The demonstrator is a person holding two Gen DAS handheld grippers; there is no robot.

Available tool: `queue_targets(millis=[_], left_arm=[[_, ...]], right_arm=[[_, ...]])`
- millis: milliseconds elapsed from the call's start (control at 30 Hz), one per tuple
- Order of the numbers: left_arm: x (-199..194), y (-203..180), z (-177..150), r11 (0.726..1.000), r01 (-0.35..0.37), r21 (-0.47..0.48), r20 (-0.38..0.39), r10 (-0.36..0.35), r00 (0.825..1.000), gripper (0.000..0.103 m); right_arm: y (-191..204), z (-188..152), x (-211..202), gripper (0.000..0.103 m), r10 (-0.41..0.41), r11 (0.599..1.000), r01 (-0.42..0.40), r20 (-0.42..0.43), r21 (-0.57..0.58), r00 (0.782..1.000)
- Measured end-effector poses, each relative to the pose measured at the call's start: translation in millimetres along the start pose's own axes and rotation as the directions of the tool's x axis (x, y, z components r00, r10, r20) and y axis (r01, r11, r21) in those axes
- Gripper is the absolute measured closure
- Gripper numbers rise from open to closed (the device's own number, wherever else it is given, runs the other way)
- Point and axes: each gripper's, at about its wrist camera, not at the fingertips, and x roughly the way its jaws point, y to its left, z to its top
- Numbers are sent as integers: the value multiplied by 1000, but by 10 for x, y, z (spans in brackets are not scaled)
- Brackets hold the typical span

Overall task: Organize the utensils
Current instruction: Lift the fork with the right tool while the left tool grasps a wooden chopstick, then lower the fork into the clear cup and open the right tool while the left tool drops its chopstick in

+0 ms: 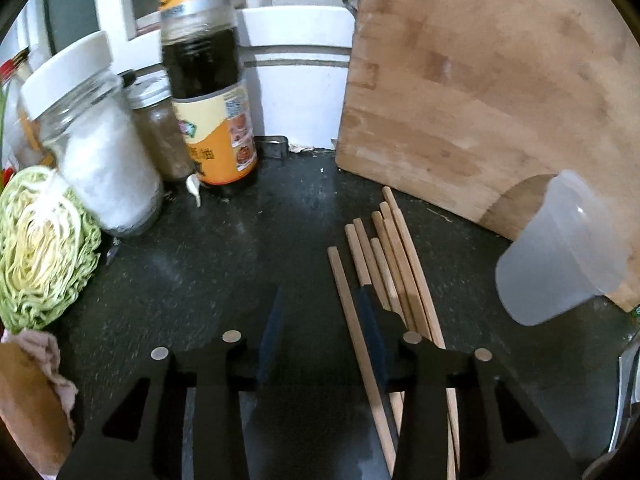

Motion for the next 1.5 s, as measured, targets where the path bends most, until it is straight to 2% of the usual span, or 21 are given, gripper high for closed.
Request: queue_targets(millis=[200, 367, 500, 600, 700, 800, 900, 1000, 1100, 1200, 1300, 1367, 1433, 1500], left_arm=[[267, -77, 20, 1000, 8, 15, -71, -7, 997, 73], [353, -118, 3, 999, -10, 33, -71, 13, 997, 83], [381, -120, 27, 999, -2, 34, -74, 4, 997, 84], [360, -81, 34, 1000, -5, 31, -77, 8, 997, 96], [131, -21, 59, 997, 74, -11, -19, -75, 997, 97], [-386, -66, 82, 996, 83, 15, 132, -85, 988, 97], [-920, -172, 153, 992, 109, 62, 254, -121, 960, 97], [-1480, -327, 263, 986, 128, 110, 375, -161, 913, 97], [-1922, -466, 393, 979, 144, 144, 477, -197, 857, 97], [-2239, -551, 543, 969, 186, 165, 541, -247, 804, 97], [-2435, -513, 622, 945, 293, 143, 623, -316, 716, 97], [-2439, -568, 668, 940, 309, 143, 656, -324, 682, 97], [-2334, -598, 727, 934, 322, 154, 665, -339, 665, 97], [-2121, -640, 786, 930, 336, 148, 647, -349, 678, 97]], right_arm=[[-107, 399, -133, 92, -41, 999, 40, 55, 12, 998], [-259, 667, -218, 92, -92, 995, 88, 98, 43, 991], [-420, 746, -226, 92, -131, 990, 124, 110, 71, 985], [-531, 719, -220, 92, -147, 986, 137, 108, 95, 983], [-634, 664, -193, 92, -162, 982, 150, 104, 114, 981], [-721, 624, -156, 92, -170, 979, 157, 97, 130, 981], [-785, 587, -128, 92, -171, 977, 157, 87, 142, 981], [-788, 556, -105, 92, -172, 977, 159, 84, 138, 982], [-801, 543, -129, 92, -165, 979, 152, 88, 138, 982], [-828, 529, -164, 92, -166, 978, 152, 94, 141, 982], [-873, 515, -163, 92, -176, 975, 162, 86, 149, 981], [-913, 510, -151, 92, -170, 975, 156, 77, 158, 982], [-943, 501, -108, 92, -161, 974, 149, 59, 170, 985], [-944, 491, -45, 92, -155, 974, 148, 33, 170, 987]])
